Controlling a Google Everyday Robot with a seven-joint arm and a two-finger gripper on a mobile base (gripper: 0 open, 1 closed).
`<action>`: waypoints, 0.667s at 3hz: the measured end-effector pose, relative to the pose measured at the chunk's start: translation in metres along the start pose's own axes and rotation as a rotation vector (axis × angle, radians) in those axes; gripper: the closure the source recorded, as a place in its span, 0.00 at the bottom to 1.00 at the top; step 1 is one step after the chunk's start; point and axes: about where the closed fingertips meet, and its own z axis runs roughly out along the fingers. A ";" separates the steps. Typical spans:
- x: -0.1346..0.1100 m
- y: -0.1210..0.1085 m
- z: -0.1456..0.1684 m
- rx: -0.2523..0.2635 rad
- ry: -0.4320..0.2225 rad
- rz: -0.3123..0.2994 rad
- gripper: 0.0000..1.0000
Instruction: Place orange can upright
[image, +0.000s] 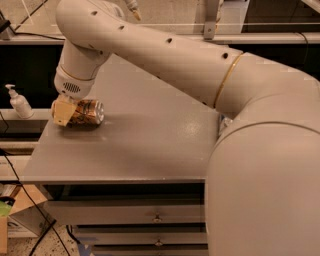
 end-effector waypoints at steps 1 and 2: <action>-0.008 -0.001 -0.016 0.017 -0.014 -0.030 0.88; -0.026 -0.007 -0.047 0.057 -0.134 -0.088 1.00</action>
Offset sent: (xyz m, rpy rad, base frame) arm 0.0169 -0.0153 0.1157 0.3352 -0.2023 0.1061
